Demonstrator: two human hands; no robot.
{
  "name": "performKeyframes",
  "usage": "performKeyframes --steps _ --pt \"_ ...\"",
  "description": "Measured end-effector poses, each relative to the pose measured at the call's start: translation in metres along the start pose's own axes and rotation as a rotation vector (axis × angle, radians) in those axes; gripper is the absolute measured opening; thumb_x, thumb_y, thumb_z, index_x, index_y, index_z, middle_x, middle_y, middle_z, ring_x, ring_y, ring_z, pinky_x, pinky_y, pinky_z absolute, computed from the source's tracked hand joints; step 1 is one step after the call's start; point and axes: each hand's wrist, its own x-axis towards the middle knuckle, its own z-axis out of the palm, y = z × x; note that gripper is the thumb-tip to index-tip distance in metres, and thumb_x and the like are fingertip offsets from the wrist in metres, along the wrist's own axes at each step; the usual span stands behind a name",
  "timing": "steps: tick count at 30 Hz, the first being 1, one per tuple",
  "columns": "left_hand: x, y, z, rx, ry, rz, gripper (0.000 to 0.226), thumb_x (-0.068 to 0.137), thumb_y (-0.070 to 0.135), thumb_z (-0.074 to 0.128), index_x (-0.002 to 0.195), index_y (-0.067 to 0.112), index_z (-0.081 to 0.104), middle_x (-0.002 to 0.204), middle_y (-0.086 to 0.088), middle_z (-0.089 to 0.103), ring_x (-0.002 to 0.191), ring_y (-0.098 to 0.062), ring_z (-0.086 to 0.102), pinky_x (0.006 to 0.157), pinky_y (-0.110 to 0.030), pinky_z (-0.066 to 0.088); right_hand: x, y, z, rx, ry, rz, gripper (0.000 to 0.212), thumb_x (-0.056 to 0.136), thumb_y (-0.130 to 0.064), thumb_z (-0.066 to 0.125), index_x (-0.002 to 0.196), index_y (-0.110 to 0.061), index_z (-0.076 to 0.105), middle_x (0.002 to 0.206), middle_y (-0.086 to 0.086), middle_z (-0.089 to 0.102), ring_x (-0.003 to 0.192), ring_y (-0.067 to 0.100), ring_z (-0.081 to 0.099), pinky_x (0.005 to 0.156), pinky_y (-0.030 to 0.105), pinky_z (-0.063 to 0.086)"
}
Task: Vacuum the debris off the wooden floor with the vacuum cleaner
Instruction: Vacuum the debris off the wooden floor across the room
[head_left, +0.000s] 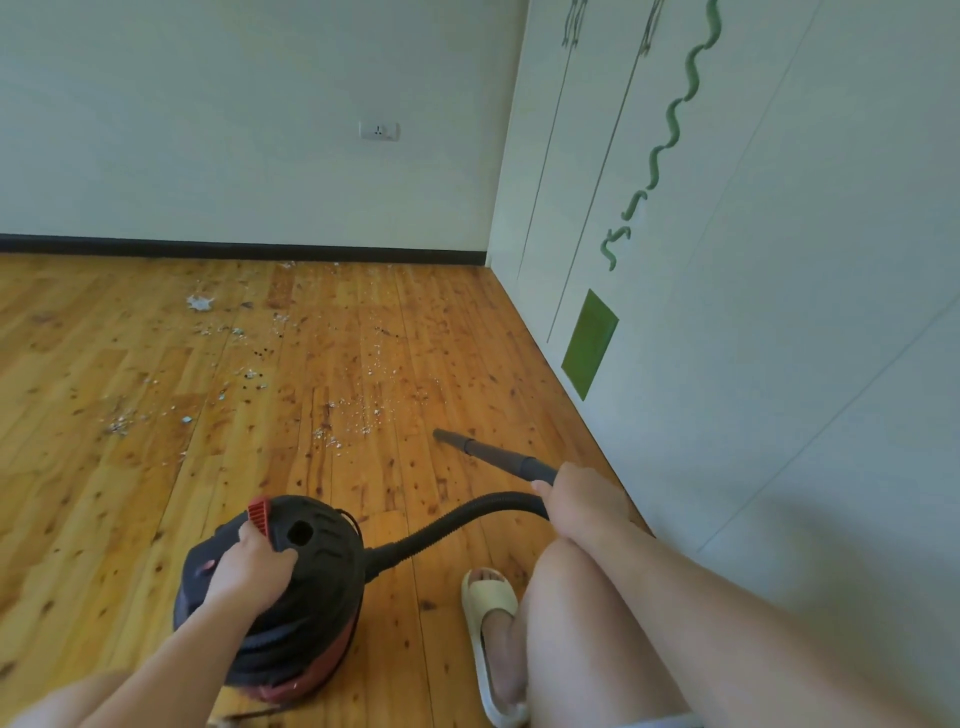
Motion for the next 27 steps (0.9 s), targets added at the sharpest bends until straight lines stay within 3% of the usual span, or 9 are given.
performKeyframes --steps 3,6,10,16,20,24,27 --pt "0.010 -0.001 0.005 0.030 -0.002 -0.032 0.053 0.099 0.022 0.058 0.143 -0.001 0.039 0.093 -0.009 0.064 0.070 -0.017 0.060 0.051 -0.026 0.038 0.013 0.004 0.009 -0.002 0.018 -0.014 0.045 0.104 -0.060 0.039 0.119 -0.021 0.057 0.091 -0.002 0.056 0.078 0.016 0.056 0.048 0.023 0.035" --pt "0.011 0.002 0.006 0.058 -0.013 -0.058 0.066 0.100 0.023 0.056 0.152 -0.004 0.026 0.102 -0.013 0.066 0.070 -0.018 0.060 0.048 -0.024 0.037 0.029 0.010 0.013 0.015 0.023 -0.019 0.047 0.105 -0.059 0.038 0.124 -0.020 0.056 0.099 -0.001 0.059 0.082 0.016 0.055 0.050 0.023 0.035" --pt "0.008 0.008 0.011 0.068 -0.021 -0.062 0.078 0.101 0.022 0.056 0.157 -0.004 0.010 0.091 -0.011 0.065 0.065 -0.015 0.059 0.045 -0.022 0.037 0.041 0.016 0.019 0.041 0.011 -0.008 0.047 0.106 -0.058 0.038 0.125 -0.020 0.056 0.097 -0.002 0.055 0.083 0.016 0.054 0.053 0.024 0.037" --pt "0.010 0.004 0.019 0.068 -0.028 -0.083 0.075 0.098 0.025 0.061 0.154 -0.004 0.021 0.135 -0.020 0.055 0.087 -0.021 0.062 0.057 -0.024 0.040 0.059 0.015 0.036 0.111 -0.032 -0.067 0.048 0.106 -0.058 0.037 0.126 -0.019 0.056 0.101 -0.002 0.060 0.086 0.017 0.058 0.064 0.028 0.046" --pt "0.007 0.000 0.019 0.111 -0.040 -0.055 0.062 0.097 0.024 0.061 0.146 -0.003 0.035 0.140 -0.016 0.051 0.077 -0.012 0.056 0.053 -0.020 0.036 0.067 0.011 0.037 0.166 -0.029 -0.124 0.051 0.106 -0.059 0.036 0.130 -0.019 0.056 0.116 0.002 0.067 0.100 0.021 0.066 0.068 0.029 0.048" --pt "0.000 -0.002 0.016 0.178 -0.060 0.022 0.067 0.099 0.027 0.059 0.153 0.002 0.031 0.156 -0.012 0.036 0.096 -0.018 0.058 0.065 -0.021 0.039 0.063 0.008 0.029 0.169 -0.026 -0.175 0.053 0.106 -0.058 0.035 0.133 -0.017 0.055 0.120 0.003 0.067 0.107 0.023 0.066 0.072 0.029 0.048" --pt "-0.004 -0.005 0.015 0.166 -0.056 0.037 0.065 0.097 0.029 0.059 0.153 0.007 0.034 0.157 -0.009 0.034 0.115 -0.027 0.062 0.080 -0.030 0.051 0.058 0.007 0.028 0.163 -0.022 -0.219 0.051 0.106 -0.058 0.035 0.131 -0.018 0.056 0.111 0.000 0.065 0.098 0.019 0.064 0.070 0.028 0.048"
